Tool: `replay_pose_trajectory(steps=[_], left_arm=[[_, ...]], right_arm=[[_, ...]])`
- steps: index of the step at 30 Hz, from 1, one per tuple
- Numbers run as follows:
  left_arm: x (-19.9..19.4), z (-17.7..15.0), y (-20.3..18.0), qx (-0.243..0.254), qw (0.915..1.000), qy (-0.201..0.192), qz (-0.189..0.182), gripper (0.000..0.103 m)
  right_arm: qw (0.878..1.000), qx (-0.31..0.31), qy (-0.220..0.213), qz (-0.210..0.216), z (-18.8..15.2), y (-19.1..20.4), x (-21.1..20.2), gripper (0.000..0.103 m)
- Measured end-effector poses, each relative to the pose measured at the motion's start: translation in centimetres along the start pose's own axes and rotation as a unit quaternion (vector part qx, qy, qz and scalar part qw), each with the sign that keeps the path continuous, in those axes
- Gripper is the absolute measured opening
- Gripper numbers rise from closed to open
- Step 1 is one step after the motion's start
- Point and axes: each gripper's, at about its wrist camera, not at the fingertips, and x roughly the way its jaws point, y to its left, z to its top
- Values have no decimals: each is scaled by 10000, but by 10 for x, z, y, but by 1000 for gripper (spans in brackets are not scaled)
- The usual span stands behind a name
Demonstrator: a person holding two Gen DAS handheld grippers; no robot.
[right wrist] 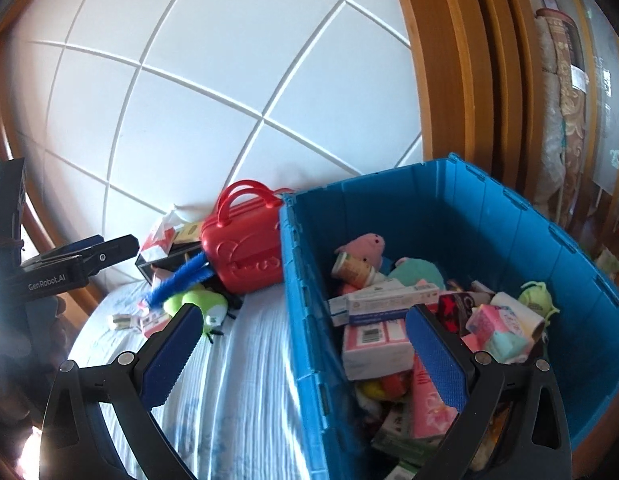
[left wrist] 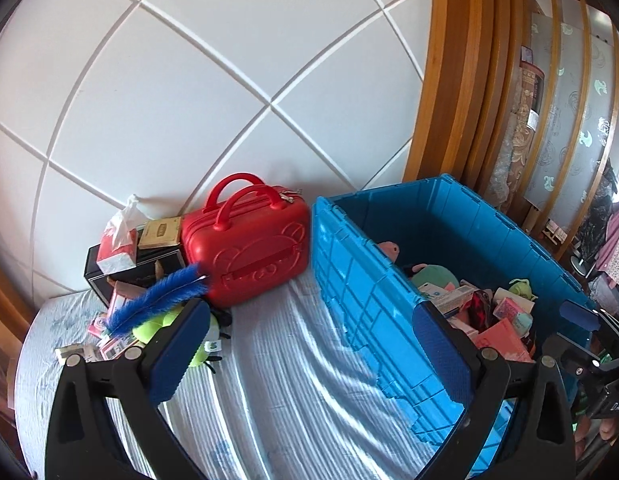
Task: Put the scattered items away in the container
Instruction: 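Move both grippers back from the bin toward the items on the bed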
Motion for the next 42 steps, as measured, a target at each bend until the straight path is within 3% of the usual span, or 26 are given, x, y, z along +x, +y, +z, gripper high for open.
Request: replay_pose_trajectory(steps=[8,19,30,42], left_arm=[[-10,-43,93,-81,9991,151,385,103],[3,-110,223,-581,9925,474,965,103],[59,-167,318,-981,9804,892,1458,103],[132,-208,402,-1204,9691,1166,1810,103]], right_arm=[[9995,-178,240,133,-22,74,36,103],[9949,-660,687,322,-57,167,117,103],[9836,-1228,1246,431,-80,222,227,103],[9710,-1764,1538,492,-107,261,341,103]])
